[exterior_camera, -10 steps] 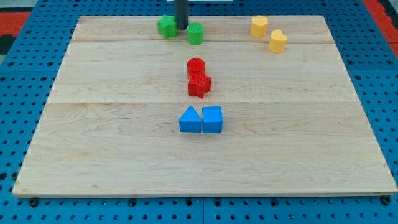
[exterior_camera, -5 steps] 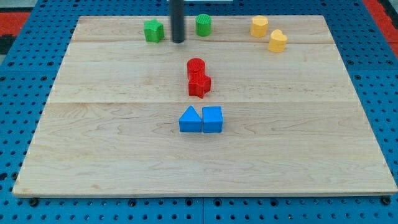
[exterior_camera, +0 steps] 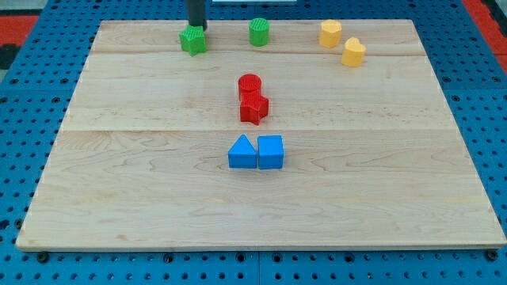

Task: Place the green star to the bottom left of the red star

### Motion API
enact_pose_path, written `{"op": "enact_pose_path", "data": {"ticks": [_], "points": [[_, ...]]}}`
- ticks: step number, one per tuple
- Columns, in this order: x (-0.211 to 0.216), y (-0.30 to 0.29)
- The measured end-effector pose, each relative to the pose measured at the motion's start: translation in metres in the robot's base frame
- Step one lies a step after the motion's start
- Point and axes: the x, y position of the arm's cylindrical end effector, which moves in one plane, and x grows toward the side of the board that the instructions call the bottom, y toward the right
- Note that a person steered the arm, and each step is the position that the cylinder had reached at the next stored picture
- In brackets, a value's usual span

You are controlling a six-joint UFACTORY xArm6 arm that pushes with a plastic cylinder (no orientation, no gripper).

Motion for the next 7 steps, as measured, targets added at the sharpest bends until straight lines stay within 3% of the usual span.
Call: {"op": "enact_pose_path", "data": {"ticks": [1, 3, 4, 5, 7], "points": [[0.049, -0.006], [0.067, -0.061], [0.096, -0.056], [0.137, -0.046], [0.180, 0.036]]}}
